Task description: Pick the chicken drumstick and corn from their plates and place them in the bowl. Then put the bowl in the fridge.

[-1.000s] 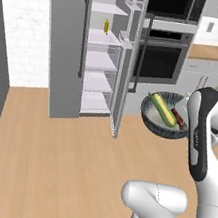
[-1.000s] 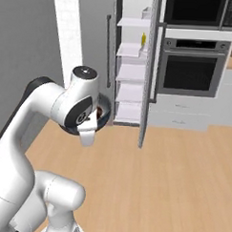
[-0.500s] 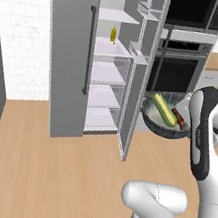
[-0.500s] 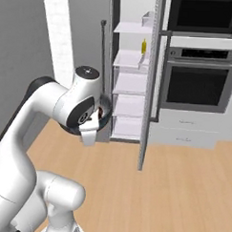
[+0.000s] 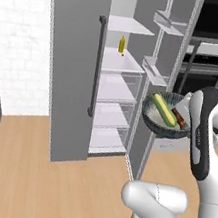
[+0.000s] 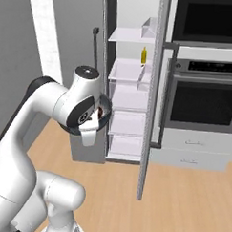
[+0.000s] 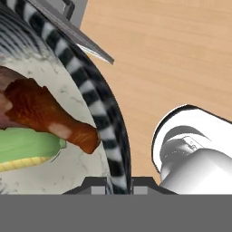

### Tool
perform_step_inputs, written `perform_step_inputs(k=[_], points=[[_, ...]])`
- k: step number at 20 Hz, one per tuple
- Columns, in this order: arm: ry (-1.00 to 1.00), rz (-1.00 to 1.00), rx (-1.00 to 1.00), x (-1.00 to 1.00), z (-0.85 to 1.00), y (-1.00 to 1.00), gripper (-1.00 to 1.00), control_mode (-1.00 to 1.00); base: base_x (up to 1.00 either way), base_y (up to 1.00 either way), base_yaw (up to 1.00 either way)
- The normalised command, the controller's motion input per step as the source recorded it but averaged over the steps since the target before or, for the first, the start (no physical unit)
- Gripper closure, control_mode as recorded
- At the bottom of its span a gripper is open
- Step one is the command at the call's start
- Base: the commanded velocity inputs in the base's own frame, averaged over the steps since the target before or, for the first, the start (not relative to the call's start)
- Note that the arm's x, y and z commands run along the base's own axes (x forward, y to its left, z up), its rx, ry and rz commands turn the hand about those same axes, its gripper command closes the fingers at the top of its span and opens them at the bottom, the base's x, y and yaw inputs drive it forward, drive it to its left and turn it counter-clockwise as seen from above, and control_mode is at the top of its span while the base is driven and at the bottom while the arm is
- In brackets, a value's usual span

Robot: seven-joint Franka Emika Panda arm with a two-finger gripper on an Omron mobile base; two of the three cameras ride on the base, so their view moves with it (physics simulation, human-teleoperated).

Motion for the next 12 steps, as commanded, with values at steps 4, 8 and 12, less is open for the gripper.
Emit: perform_step_inputs(k=[4, 8, 12], points=[[0.00, 0.00, 0.00, 0.00, 0.00, 0.00, 1.00, 1.00, 1.00, 0.00, 0.00], [0.00, 0.00, 0.00, 0.00, 0.00, 0.00, 1.00, 1.00, 1.00, 0.01, 0.00], [0.00, 0.00, 0.00, 0.00, 0.00, 0.00, 1.00, 1.00, 0.89, 0.01, 0.00]])
